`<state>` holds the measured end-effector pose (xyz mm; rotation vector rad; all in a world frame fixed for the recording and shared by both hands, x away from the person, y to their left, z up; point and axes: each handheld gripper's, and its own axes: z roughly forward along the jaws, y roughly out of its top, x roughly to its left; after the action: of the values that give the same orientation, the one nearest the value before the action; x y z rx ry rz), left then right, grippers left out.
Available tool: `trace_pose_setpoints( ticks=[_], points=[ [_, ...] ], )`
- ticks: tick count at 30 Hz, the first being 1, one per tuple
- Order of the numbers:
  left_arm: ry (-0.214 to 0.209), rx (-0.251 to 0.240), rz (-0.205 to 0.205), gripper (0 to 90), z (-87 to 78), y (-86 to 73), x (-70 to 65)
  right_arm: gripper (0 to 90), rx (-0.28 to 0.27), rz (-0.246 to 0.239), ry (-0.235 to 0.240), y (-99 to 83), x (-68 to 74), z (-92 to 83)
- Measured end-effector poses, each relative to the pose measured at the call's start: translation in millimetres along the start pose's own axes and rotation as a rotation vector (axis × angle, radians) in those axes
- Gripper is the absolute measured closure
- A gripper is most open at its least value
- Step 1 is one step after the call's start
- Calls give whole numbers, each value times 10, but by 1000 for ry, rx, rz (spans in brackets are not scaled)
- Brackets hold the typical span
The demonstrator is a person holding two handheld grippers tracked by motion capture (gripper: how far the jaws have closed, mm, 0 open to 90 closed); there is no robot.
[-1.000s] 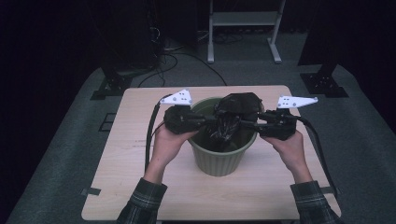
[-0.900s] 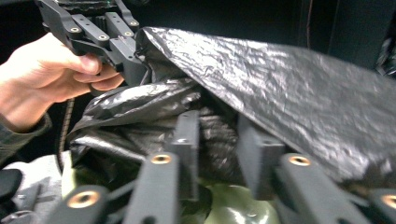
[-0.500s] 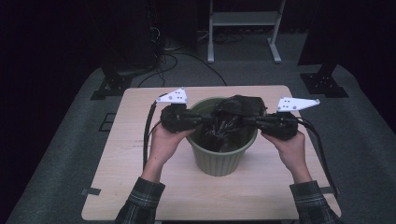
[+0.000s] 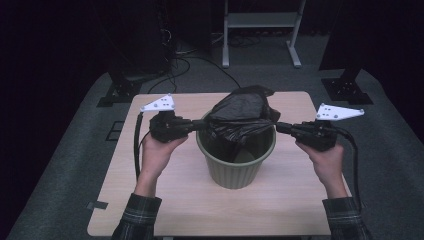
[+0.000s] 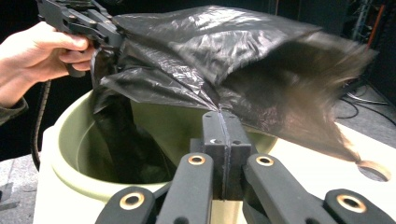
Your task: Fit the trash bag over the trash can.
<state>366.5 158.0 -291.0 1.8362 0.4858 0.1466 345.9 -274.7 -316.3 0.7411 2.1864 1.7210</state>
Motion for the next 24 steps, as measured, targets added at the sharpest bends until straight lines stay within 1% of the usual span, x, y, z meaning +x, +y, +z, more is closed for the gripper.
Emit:
trace_pose_setpoints(
  ticks=[5,7,9,12,14,15,17,18,20,23,24],
  points=[
    [28,-19,-15,896,-225,-102,40,900,-8,1,-30,-40,-21,-149],
    [31,-24,-13,896,-301,-152,44,900,-8,2,-47,-74,-40,-218],
    [37,-25,-13,896,-367,-210,35,900,-7,5,-61,-126,-58,-282],
    [41,-25,-13,896,-447,-303,32,900,-10,24,-80,-233,-89,-395],
    [34,-28,-20,896,-479,-363,34,900,-14,40,-91,-302,-112,-461],
    [35,-26,-23,896,-486,-384,32,900,-19,56,-93,-349,-123,-505],
    [31,-20,-25,895,-495,-434,28,900,-22,67,-102,-417,-135,-562],
    [32,-17,-23,896,-494,-458,25,900,-20,70,-104,-441,-135,-579],
    [17,-10,-19,895,-485,-501,12,900,-13,79,-104,-510,-137,-615],
    [-3,-8,1,895,-450,-512,-22,900,14,80,-95,-567,-137,-610],
    [-7,-8,5,895,-440,-507,-29,900,15,74,-96,-569,-132,-606]
  ],
)
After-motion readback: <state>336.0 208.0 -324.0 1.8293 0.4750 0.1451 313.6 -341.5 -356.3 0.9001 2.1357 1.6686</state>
